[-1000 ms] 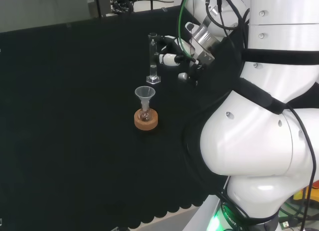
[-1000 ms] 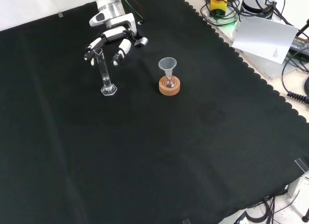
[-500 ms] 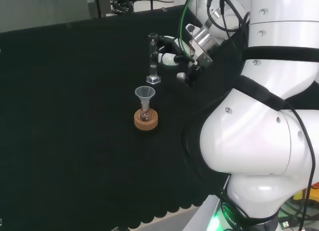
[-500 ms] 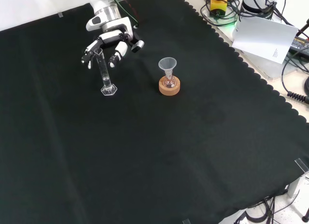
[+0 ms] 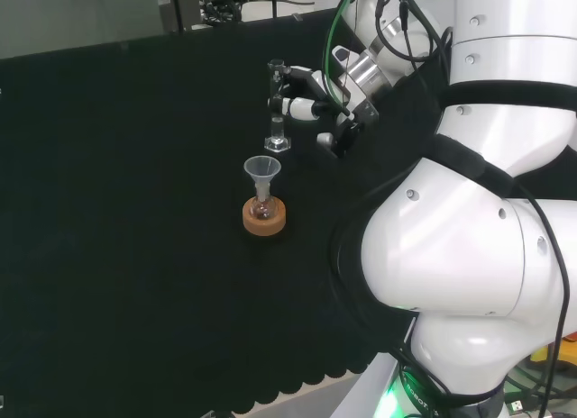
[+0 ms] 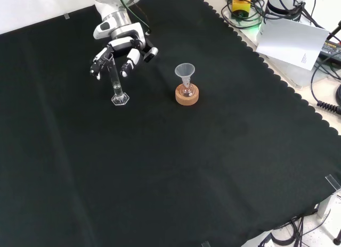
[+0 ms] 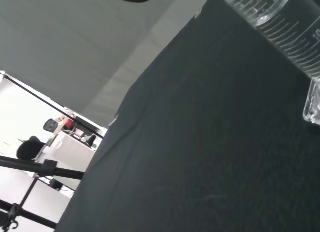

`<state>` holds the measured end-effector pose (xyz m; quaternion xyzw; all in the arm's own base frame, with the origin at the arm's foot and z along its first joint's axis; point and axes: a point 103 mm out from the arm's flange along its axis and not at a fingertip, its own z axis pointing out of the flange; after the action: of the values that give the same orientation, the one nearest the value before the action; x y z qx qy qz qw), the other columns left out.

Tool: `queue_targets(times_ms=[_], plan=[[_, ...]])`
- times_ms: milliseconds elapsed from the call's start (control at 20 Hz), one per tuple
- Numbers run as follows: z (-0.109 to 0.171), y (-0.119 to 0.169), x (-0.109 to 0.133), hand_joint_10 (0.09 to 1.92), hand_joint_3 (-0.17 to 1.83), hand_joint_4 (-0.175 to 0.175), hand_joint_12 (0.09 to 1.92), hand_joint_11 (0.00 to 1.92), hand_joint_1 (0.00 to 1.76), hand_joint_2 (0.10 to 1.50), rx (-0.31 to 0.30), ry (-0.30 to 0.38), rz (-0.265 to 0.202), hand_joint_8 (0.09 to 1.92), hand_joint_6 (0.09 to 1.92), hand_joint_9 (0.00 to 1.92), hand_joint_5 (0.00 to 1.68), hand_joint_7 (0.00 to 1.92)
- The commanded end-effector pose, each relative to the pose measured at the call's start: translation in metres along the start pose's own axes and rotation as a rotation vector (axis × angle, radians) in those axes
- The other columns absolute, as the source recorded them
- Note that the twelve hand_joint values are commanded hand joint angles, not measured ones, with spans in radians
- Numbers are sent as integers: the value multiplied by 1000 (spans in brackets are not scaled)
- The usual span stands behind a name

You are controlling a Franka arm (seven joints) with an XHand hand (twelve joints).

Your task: Pick up the graduated cylinder.

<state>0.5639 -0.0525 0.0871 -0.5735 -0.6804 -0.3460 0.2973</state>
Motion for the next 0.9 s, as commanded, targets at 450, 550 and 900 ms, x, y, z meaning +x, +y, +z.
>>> queue_targets(times_ms=[450,550,900], plan=[[10,4,0,469,-175,-36,1238,468,1037,984,-38,85,-22,584,311,782,644,584],[9,5,1,436,-175,-28,1194,548,1060,988,-34,82,-22,574,439,841,675,631],[11,5,-3,381,-175,-29,1130,667,1096,994,-21,90,-17,562,575,908,663,665]])
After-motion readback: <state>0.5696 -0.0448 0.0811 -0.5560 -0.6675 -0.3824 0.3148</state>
